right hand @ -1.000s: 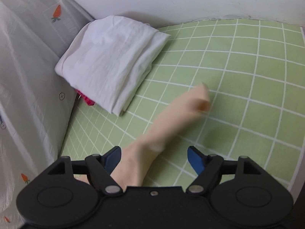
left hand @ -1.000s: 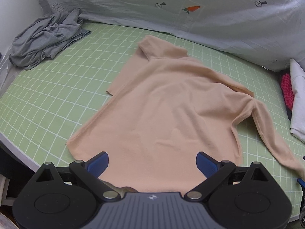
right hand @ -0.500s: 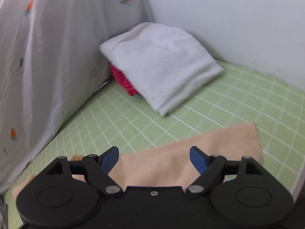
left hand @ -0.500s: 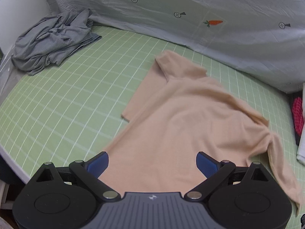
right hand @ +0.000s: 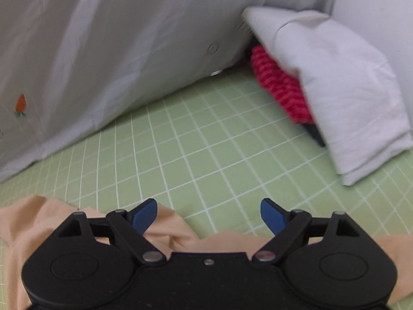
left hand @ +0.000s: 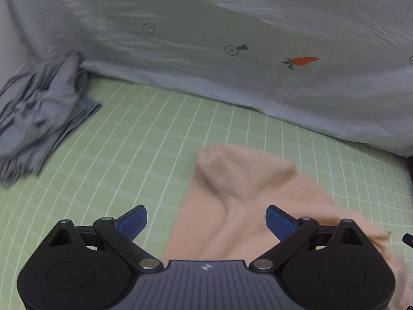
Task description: Fold clothes
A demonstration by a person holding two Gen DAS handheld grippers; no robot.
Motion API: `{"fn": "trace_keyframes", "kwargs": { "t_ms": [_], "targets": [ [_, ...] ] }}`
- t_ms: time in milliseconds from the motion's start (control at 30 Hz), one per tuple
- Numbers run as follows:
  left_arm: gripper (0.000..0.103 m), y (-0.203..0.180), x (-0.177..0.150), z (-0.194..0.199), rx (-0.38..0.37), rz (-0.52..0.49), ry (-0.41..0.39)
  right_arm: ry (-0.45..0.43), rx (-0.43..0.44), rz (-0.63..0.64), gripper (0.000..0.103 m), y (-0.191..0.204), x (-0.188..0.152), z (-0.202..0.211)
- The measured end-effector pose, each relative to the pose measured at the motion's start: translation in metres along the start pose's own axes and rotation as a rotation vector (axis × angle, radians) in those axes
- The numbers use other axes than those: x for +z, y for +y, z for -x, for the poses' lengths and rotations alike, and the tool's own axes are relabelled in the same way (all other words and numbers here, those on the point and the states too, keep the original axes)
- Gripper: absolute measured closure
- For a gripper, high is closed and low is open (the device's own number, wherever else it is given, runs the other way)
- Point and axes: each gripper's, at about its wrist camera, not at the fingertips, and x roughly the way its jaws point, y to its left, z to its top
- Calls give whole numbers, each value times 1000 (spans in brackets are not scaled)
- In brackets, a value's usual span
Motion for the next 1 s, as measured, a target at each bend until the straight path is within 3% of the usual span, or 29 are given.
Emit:
{"fn": "trace_keyframes", "kwargs": {
  "t_ms": [133,267,533,800,1000],
  "targets": [
    [5,-5,37,-43,-23,-63,2,69,10,38,20,17,0,-27],
    [5,-12,69,-83,-51,-127,11,120,52,-18,20,19,1,-34],
    [8,-38,76,-129,-117,-249,82,175,47,77,21,24,-3,-37],
    [26,-32,75,-139,-99,-217,103,156,80,102,25,25,-1,-32],
    [35,-29,74,-142,-87,-217,134,173,76,128,38,20,0,-35]
  ]
}}
